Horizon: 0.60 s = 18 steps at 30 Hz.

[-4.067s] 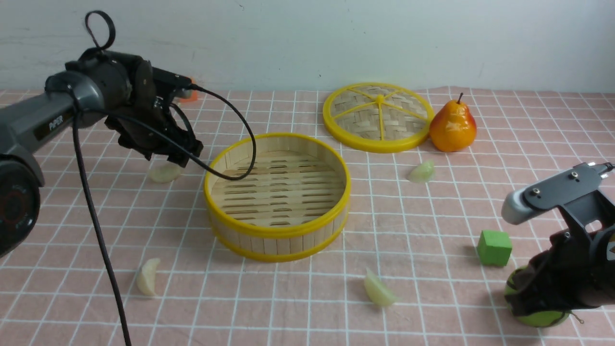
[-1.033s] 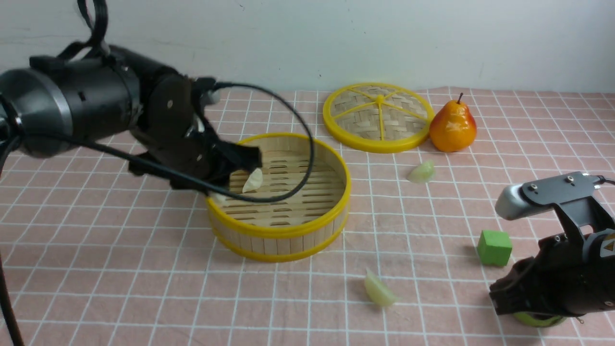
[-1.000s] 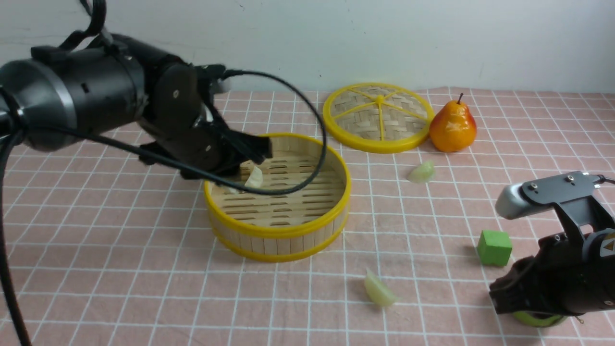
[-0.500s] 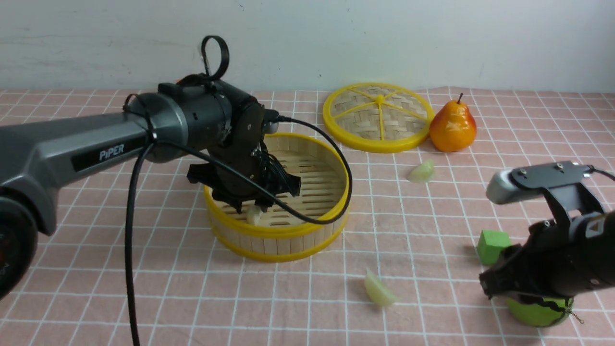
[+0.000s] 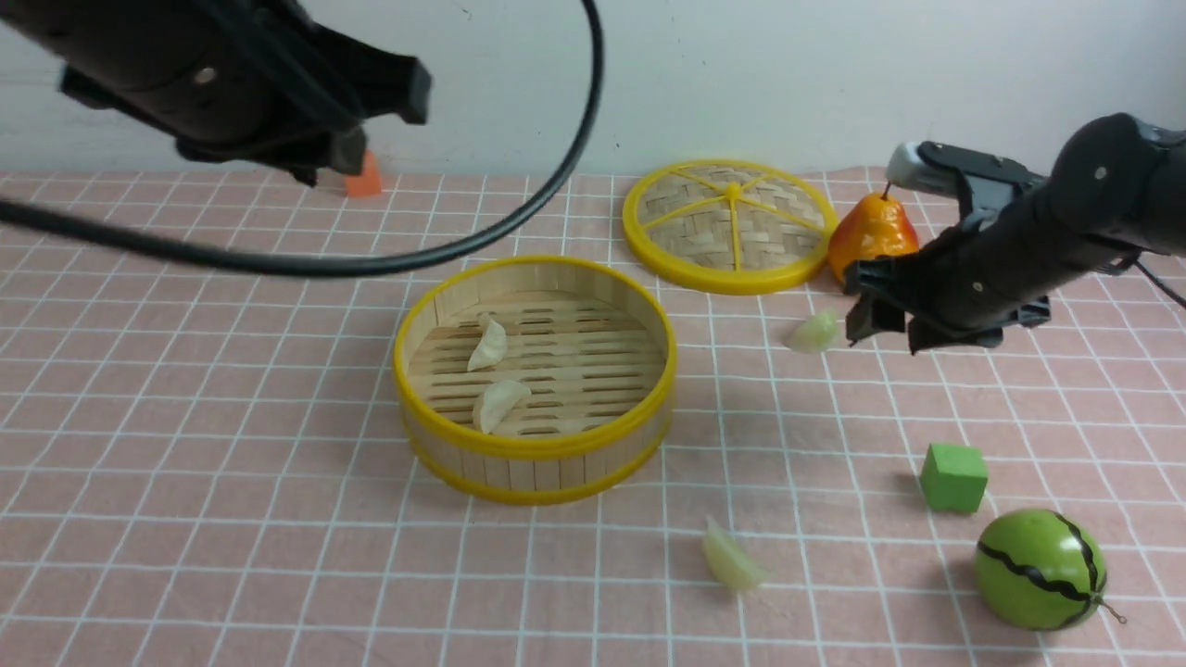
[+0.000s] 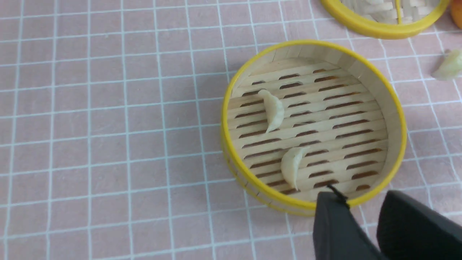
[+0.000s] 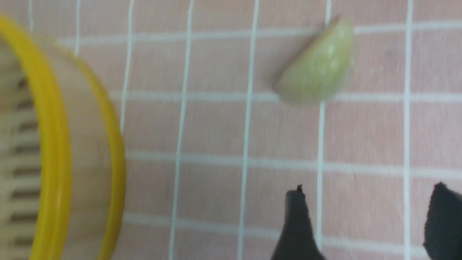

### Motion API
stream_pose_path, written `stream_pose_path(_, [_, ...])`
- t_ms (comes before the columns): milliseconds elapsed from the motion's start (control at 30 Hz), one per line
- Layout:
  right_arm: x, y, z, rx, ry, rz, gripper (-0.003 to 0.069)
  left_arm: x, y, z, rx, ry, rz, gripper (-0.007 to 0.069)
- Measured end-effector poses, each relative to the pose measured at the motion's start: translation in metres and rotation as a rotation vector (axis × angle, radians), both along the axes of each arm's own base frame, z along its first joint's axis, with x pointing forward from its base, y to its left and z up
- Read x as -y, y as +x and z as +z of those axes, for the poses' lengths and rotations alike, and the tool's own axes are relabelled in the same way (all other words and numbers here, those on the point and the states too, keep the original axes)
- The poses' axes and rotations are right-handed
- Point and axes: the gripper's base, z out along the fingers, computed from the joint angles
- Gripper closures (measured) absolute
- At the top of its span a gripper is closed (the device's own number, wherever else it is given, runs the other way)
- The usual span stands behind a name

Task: Put the dumplings into the steamer on the table with the pink tablecloth.
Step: 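Reach for and grasp a dumpling lying on the table beside the steamer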

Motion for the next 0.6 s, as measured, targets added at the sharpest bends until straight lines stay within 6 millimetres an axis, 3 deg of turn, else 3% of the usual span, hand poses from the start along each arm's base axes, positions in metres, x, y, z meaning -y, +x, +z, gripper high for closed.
stream_pose_path(200, [-0.007, 0.051, -0.036, 0.015, 0.071, -0.061, 0.0206, -0.035, -0.056, -0.04, -0.055, 0.063, 0.064, 0.0629])
stream_pose_path(367, [-0.011, 0.076, -0.061, 0.02, 0.102, -0.074, 0.0211, -0.058, -0.087, -0.083, -0.105, 0.1, 0.164, 0.0638])
stream_pose_path(467, [-0.011, 0.08, -0.065, 0.02, 0.099, -0.065, 0.024, -0.065, -0.097, -0.094, -0.13, 0.123, 0.204, 0.0638])
stream_pose_path(567, [-0.012, 0.079, -0.067, 0.013, 0.059, 0.002, 0.0352, -0.078, -0.112, -0.101, -0.156, 0.152, 0.27, 0.0638])
stream_pose_path(600, [-0.013, 0.078, -0.067, 0.012, 0.029, 0.058, 0.0439, -0.084, -0.12, -0.101, -0.154, 0.162, 0.308, 0.0638])
